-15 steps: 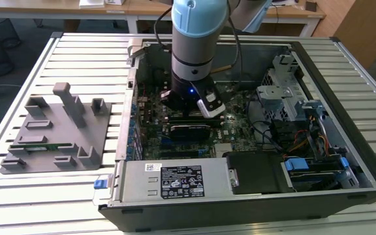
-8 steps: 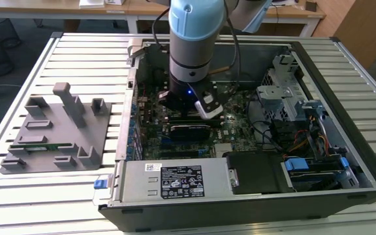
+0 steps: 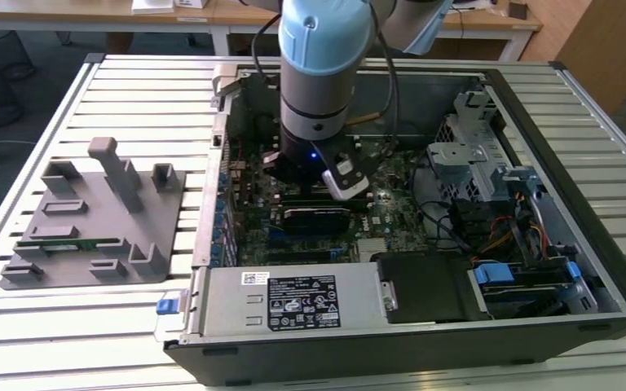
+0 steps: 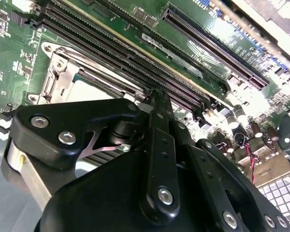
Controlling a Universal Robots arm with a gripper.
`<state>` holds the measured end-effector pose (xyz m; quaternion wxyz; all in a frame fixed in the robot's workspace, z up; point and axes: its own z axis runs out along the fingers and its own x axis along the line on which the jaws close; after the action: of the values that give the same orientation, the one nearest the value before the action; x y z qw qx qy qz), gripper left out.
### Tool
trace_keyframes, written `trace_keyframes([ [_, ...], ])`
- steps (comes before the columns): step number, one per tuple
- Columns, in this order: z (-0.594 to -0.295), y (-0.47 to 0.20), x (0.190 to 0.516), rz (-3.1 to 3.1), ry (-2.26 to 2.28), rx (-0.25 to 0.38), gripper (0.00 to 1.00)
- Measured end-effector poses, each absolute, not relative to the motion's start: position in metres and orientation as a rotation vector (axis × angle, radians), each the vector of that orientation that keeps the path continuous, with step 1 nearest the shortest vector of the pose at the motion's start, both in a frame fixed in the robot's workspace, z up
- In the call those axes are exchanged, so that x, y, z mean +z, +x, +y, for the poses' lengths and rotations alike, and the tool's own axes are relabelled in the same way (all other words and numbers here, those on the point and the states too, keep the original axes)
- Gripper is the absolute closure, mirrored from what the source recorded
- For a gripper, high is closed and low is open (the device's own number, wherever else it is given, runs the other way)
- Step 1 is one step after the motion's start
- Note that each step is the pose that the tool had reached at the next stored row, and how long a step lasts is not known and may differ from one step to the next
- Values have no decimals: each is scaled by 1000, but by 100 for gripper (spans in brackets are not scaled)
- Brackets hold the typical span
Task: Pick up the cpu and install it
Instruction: 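Install the second cpu locking lever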
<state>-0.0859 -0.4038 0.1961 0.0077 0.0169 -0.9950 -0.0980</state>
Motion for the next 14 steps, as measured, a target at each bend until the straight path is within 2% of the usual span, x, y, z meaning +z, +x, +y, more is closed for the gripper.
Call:
trace_keyframes([
  [14,-404,-88,194,-3107,53,-354,89],
])
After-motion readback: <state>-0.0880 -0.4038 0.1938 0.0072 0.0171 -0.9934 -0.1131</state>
